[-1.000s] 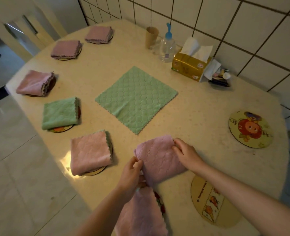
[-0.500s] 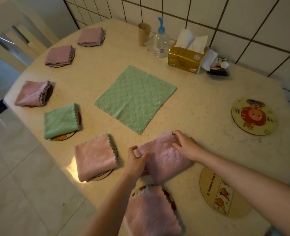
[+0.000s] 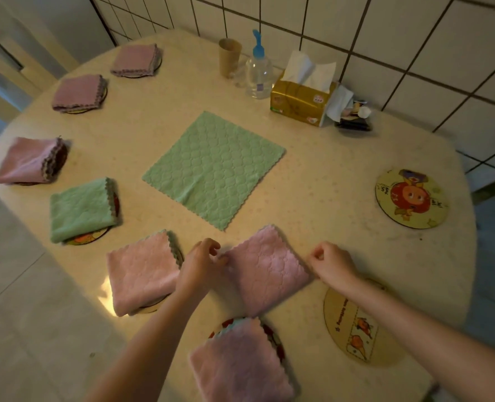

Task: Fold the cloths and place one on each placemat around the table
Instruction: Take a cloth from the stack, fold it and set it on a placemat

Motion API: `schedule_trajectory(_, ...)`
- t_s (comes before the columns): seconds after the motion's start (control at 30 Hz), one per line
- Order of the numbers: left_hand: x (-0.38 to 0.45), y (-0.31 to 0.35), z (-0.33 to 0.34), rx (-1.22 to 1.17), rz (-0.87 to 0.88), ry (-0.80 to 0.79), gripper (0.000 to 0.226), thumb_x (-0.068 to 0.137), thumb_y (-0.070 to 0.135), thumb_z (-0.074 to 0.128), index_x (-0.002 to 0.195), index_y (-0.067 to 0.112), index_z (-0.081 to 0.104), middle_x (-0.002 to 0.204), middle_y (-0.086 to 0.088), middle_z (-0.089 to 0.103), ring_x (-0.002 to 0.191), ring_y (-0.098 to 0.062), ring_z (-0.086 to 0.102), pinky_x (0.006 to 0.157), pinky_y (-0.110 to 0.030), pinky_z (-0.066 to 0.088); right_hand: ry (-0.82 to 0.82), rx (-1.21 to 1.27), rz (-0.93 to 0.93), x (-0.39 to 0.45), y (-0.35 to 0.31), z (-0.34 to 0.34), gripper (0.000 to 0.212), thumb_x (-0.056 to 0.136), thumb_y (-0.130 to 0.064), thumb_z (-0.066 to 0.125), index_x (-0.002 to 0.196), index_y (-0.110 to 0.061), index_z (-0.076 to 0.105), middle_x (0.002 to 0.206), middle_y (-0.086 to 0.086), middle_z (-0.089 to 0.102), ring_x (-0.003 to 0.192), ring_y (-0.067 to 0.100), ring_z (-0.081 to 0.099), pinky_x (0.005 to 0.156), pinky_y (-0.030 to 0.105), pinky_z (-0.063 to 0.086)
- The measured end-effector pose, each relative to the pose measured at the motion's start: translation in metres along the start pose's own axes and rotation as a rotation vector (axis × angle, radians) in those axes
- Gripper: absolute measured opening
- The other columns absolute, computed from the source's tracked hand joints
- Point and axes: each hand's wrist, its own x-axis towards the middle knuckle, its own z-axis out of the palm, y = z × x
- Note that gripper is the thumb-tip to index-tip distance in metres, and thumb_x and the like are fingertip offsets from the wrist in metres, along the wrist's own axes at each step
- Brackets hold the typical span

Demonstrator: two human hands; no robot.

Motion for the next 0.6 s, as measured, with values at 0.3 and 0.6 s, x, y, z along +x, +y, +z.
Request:
schedule_trajectory(0.3,0.009,0.029,0.002,0.132,-0.012,-0.149,0.029,0.081,0.031,0.069,0.101,0.012,0.06,0.093,-0.005,0.058,0.083,-0.021,0.05,0.066,-0.027,0.036,-0.213,0.203,0.173,-0.009,-0.012,0.019,0.016,0.081,-0.017,0.069,0.089,-0.004,0.066,0.079,0.011,0.071,0.072,0.022,0.071,0.068,0.036,0.06)
schedule_trajectory(0.6,0.005,0.035,-0.001,-0.16,-0.03,-0.15,0.015,0.08,0.017,0.071,0.083,0.013,0.057,0.081,-0.003,0.058,0.078,-0.021,0.053,0.064,-0.03,0.04,-0.245,0.323,0.172,-0.005,-0.012,0.003,0.019,0.079,-0.011,0.059,0.098,-0.008,0.06,0.08,0.007,0.062,0.063,0.017,0.053,0.043,0.024,0.035)
